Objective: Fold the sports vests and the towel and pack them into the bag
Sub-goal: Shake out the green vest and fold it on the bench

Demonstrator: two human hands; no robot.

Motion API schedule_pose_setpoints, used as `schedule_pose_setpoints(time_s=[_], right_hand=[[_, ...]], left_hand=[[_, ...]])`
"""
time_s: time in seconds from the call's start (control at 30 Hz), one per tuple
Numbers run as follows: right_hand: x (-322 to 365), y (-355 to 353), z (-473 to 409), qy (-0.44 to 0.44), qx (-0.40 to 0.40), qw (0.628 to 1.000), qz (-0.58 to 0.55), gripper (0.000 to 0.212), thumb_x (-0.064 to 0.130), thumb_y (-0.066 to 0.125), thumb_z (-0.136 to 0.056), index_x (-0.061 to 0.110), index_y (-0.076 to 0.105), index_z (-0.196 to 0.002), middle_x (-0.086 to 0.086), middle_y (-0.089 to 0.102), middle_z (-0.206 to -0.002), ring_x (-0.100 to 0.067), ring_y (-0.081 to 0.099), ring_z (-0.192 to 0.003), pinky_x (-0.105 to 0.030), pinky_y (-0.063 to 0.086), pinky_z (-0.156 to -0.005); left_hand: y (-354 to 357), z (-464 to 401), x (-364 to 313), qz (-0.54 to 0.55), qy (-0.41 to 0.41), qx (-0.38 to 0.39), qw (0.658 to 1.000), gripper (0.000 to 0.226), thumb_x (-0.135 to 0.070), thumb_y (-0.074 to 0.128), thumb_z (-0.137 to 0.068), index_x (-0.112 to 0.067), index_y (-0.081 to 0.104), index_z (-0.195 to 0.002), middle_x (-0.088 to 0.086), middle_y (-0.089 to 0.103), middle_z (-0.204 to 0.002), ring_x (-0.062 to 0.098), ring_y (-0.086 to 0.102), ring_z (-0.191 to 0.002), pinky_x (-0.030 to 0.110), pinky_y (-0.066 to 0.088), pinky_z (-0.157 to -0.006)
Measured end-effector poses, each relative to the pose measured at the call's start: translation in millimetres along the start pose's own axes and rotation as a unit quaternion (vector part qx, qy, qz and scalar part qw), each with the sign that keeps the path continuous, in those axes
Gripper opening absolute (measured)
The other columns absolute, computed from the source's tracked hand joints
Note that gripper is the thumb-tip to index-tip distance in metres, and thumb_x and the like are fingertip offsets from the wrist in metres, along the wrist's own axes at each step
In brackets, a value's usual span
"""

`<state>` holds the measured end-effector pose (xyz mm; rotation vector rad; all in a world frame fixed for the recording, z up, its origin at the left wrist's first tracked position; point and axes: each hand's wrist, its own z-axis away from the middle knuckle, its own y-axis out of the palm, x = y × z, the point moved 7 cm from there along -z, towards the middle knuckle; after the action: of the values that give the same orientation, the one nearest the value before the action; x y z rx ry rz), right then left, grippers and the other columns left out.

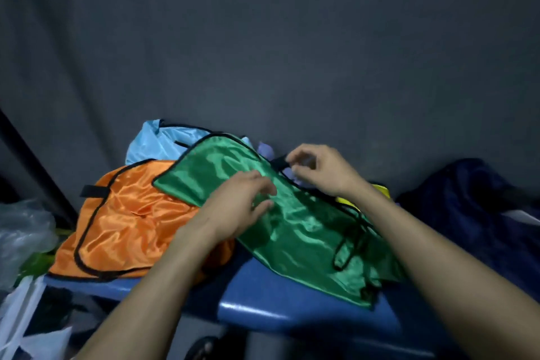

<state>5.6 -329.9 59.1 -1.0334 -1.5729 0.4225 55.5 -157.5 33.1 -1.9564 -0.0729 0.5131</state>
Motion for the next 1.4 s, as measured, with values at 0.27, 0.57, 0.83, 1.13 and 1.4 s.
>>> schedule_pose_setpoints(time_s=[0.27, 0.57, 0.83, 1.13, 1.4], right_hand=[[-104.2, -52.7, 172.9, 0.185, -0.021, 0.978, 0.097, 0.025, 0.02, 0.071, -0.092, 0.01, 0.071, -0.115, -0.002, 0.071, -0.113, -0.021, 0.068, -0.104, -0.028, 0.05, -0.093], [-141.5, -26.7, 214.0, 0.355, -0.017, 0.929, -0.103, 0.042, 0.047, 0.071, -0.091, 0.02, 0.042, -0.077, -0.002, 0.04, -0.066, -0.018, 0.041, -0.062, -0.031, 0.036, -0.065], [-148.3, -44.1, 209.2, 0.359, -0.086, 0.912, -0.178, 0.025, 0.023, 0.071, -0.092, 0.006, 0.062, -0.076, 0.001, 0.056, -0.064, -0.012, 0.056, -0.065, -0.031, 0.056, -0.065], [-126.6, -69.9, 196.8, 0.302, -0.208, 0.774, -0.516, 0.014, 0.013, 0.068, -0.095, 0.001, 0.073, -0.101, -0.014, 0.076, -0.091, -0.022, 0.071, -0.077, -0.035, 0.059, -0.074], [-105.7, -84.9, 193.4, 0.154, -0.281, 0.904, -0.285, 0.034, 0.031, 0.078, -0.088, 0.001, 0.061, -0.081, -0.009, 0.049, -0.066, -0.02, 0.041, -0.063, -0.034, 0.032, -0.058]], left_hand=[[93.9, -5.1, -74.5, 0.001, 0.048, 0.147, 0.988, 0.024, -0.039, 0.064, -0.095, -0.024, 0.064, -0.113, -0.004, 0.065, -0.113, 0.019, 0.061, -0.105, 0.04, 0.05, -0.092], [134.2, -14.0, -90.9, 0.111, -0.145, 0.209, 0.961, 0.067, -0.07, 0.072, -0.077, -0.024, 0.055, -0.122, -0.008, 0.063, -0.111, 0.017, 0.063, -0.101, 0.031, 0.05, -0.084], [135.5, -41.8, -96.1, 0.15, -0.175, 0.122, 0.965, 0.017, -0.03, 0.07, -0.092, -0.017, 0.067, -0.081, -0.003, 0.068, -0.075, 0.016, 0.064, -0.072, 0.028, 0.046, -0.067], [97.8, -57.0, -122.6, 0.461, -0.226, 0.029, 0.858, 0.033, -0.036, 0.076, -0.089, -0.01, 0.061, -0.077, 0.007, 0.044, -0.069, 0.017, 0.038, -0.058, 0.026, 0.029, -0.05], [105.1, -51.4, -159.0, 0.525, -0.278, 0.042, 0.803, 0.013, -0.017, 0.069, -0.095, -0.005, 0.069, -0.094, 0.009, 0.066, -0.077, 0.013, 0.064, -0.053, 0.026, 0.053, -0.047]])
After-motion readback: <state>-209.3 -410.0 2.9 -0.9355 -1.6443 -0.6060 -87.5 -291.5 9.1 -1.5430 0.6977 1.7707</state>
